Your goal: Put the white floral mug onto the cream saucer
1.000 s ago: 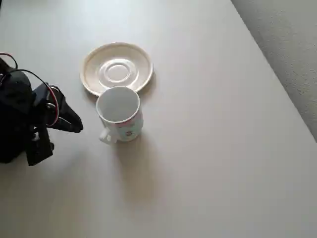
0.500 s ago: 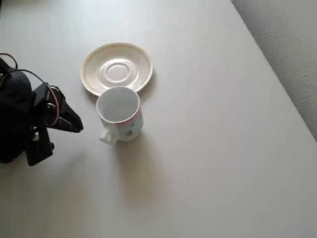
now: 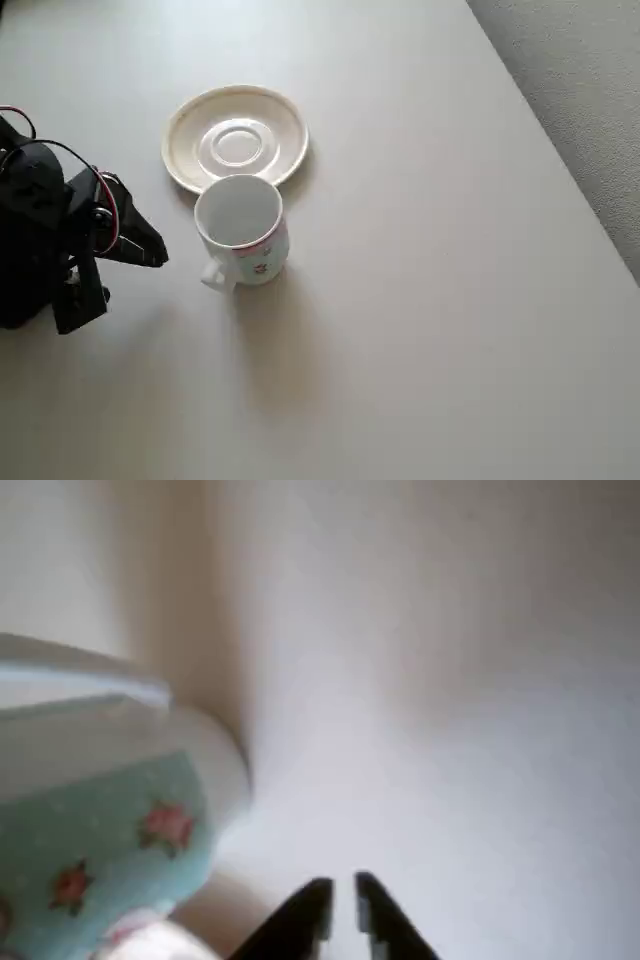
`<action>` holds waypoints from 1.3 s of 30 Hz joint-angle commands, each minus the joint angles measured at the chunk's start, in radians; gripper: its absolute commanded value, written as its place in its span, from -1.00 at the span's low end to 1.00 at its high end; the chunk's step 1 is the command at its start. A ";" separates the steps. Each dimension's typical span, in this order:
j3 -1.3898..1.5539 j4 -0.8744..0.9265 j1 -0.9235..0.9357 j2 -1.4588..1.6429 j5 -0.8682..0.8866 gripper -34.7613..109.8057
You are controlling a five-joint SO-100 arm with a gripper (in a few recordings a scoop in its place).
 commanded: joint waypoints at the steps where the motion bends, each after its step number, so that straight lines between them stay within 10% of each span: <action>1: 0.000 0.008 -0.009 0.006 -0.005 -0.48; 30: 0.008 -0.048 0.020 0.006 -0.140 -0.47; 39: -0.400 0.075 -0.048 -0.069 -0.186 -0.33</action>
